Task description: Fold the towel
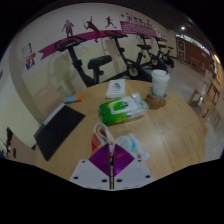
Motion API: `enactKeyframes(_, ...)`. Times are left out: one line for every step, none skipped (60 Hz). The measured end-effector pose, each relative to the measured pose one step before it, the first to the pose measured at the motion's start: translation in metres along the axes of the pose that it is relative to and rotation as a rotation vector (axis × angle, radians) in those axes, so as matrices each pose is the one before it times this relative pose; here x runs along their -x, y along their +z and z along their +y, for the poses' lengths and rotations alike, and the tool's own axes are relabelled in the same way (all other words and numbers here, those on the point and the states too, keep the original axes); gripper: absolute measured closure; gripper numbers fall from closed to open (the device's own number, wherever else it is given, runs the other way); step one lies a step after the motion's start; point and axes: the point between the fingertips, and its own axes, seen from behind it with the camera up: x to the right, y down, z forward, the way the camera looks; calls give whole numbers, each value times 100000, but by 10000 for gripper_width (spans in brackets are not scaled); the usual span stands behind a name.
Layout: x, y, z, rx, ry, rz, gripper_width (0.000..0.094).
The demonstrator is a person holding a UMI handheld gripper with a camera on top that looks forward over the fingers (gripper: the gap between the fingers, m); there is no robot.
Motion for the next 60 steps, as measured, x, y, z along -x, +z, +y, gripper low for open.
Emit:
enactKeyframes(-825,279,-16,-360,-348,1119,910)
enactKeyframes(-1016,12,79,-500,-526,1093,909)
enactKeyframes(-805,351,80,-253,-617,1404,910)
enactKeyframes(-960,387,191,332,-904,1417,910)
enactKeyframes(-545,626,182,412,-719,1595,909)
enactKeyframes(-664,449,248,280,-530,1392,909)
enactKeyframes(-589,433,168,-73,-266,1132,909)
enactKeyframes(-442,397,147,-264,-167,790,910)
enactKeyframes(-361,424,169,-179,-284,504,909)
enactKeyframes(-350,416,275,304,-417,471,907)
enactKeyframes(-325,380,334,712,-510,380,900)
enactKeyframes(-155,334,358,790,-424,34,881)
enactKeyframes(-134,249,288,632,-259,34,863)
enactKeyframes(-276,-295,306,521,-409,-268,816)
enactKeyframes(15,549,132,-254,-282,-355,704)
enactKeyframes(-34,171,132,11,-414,-267,592)
enactKeyframes(-105,18,112,121,-392,-33,480)
enactKeyframes(-186,-65,107,177,-307,467,368)
enactKeyframes(-255,-143,44,-4,-504,655,256)
enactKeyframes(-218,-235,-60,-393,-471,569,144)
enactKeyframes(-349,-384,-348,-611,-533,662,32)
enactKeyframes(-288,-793,27,-837,-609,374,87)
enactKeyframes(-141,-453,-260,-1064,-496,234,116)
enactKeyframes(-156,-608,-220,-882,-388,182,115)
enactKeyframes(-132,-699,-187,-803,-354,10,103)
enactKeyframes(-124,-800,-233,-847,-187,65,84)
enactKeyframes(-102,-611,-402,-684,-28,177,75)
enactKeyframes(-167,-993,-196,-655,121,446,73)
enactKeyframes(-175,-811,-275,-594,153,195,68)
enactKeyframes(-130,-1515,-142,-485,112,24,74)
enactKeyframes(23,-1149,-134,-498,142,-263,81)
enactKeyframes(37,-1272,-67,-372,40,-397,85)
enactKeyframes(60,-1296,-66,-319,15,-345,87)
enactKeyframes(82,-1274,-10,-271,74,-244,82)
enactKeyframes(200,-941,8,-222,166,-133,84)
enactKeyframes(64,-1294,69,24,158,-131,84)
enactKeyframes(315,-824,76,-76,15,-175,84)
enactKeyframes(-22,-1650,96,93,-320,-564,87)
enactKeyframes(146,-1308,153,-59,-502,-544,83)
enactKeyframes(139,-1269,183,-44,-448,-343,87)
enactKeyframes(73,-1221,252,73,-300,52,81)
enactKeyframes(138,-837,264,70,-197,275,84)
enactKeyframes(50,-1181,313,267,-250,245,82)
enactKeyframes(52,-1098,303,365,-247,272,76)
enactKeyframes(72,-602,349,269,-179,261,80)
enactKeyframes(-13,-1252,235,486,-36,434,80)
enactKeyframes(7,-934,280,330,-114,431,84)
enactKeyframes(10,-859,320,270,-108,417,79)
enactKeyframes(25,-824,299,210,70,439,79)
enactKeyframes(40,-769,266,133,414,327,79)
enactKeyframes(89,-706,229,0,526,127,83)
enactKeyframes(109,-281,207,-471,349,-197,80)
enactKeyframes(82,-753,85,-579,62,-291,79)
enactKeyframes(121,-536,-3,-757,-98,-183,76)
enactKeyframes(138,-377,-34,-678,-6,-83,73)
enactKeyframes(49,-413,50,-537,-72,99,75)
enactKeyframes(-6,-377,56,-308,-107,288,80)
enactKeyframes(-64,-306,40,-339,-86,458,81)
enactKeyframes(-73,-263,-18,-438,9,571,77)
enactKeyframes(-46,-206,-19,-507,102,493,81)
